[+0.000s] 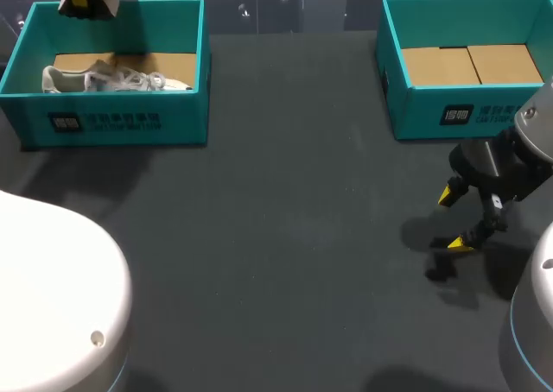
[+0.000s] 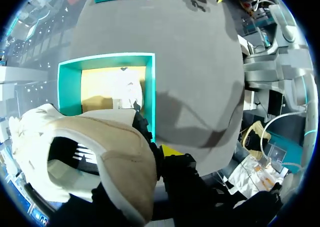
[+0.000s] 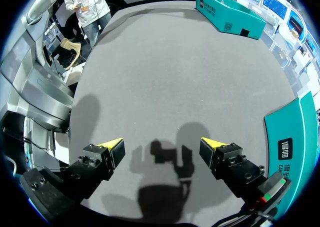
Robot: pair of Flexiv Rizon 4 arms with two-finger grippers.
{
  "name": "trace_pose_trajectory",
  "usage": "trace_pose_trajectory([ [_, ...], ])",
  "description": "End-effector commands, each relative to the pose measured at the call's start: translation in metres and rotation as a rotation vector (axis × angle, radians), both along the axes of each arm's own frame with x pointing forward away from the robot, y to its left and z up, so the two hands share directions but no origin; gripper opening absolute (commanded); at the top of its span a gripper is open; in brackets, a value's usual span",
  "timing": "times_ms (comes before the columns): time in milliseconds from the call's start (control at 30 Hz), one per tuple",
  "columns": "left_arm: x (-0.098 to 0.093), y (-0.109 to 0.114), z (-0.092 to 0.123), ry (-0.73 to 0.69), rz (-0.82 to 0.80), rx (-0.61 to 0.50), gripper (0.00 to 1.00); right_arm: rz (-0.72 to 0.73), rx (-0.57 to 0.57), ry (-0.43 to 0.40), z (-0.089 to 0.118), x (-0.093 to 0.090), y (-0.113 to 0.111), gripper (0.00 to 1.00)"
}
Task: Take the shoe out of the shoebox, open the shoe tongue, remove and reinsert the insole, then place the shoe into the shoebox
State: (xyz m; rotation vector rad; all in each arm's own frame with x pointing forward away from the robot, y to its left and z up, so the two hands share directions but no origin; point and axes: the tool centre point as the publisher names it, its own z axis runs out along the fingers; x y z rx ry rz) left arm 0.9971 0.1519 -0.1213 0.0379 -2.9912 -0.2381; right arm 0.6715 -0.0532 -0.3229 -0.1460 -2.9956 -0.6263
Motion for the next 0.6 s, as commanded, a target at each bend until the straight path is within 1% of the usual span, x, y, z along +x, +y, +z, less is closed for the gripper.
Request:
trace_pose_trajectory([
  [33,0.023,0.022,-0.002,0.005,0.004,0.017,0.00,0.000,0.000,-0.002,0.000,-0.001,0.000,1.00],
  [100,0.031,0.034,-0.004,0.004,0.001,0.016,0.00,0.000,0.000,-0.002,0.000,-0.001,0.000,1.00],
  [533,0.031,0.034,-0.004,0.004,0.001,0.016,0.00,0.000,0.000,-0.002,0.000,-0.001,0.000,1.00],
  [600,0.042,0.042,-0.008,-0.005,-0.016,-0.007,0.00,0.000,0.000,-0.002,0.000,-0.001,0.000,1.00],
])
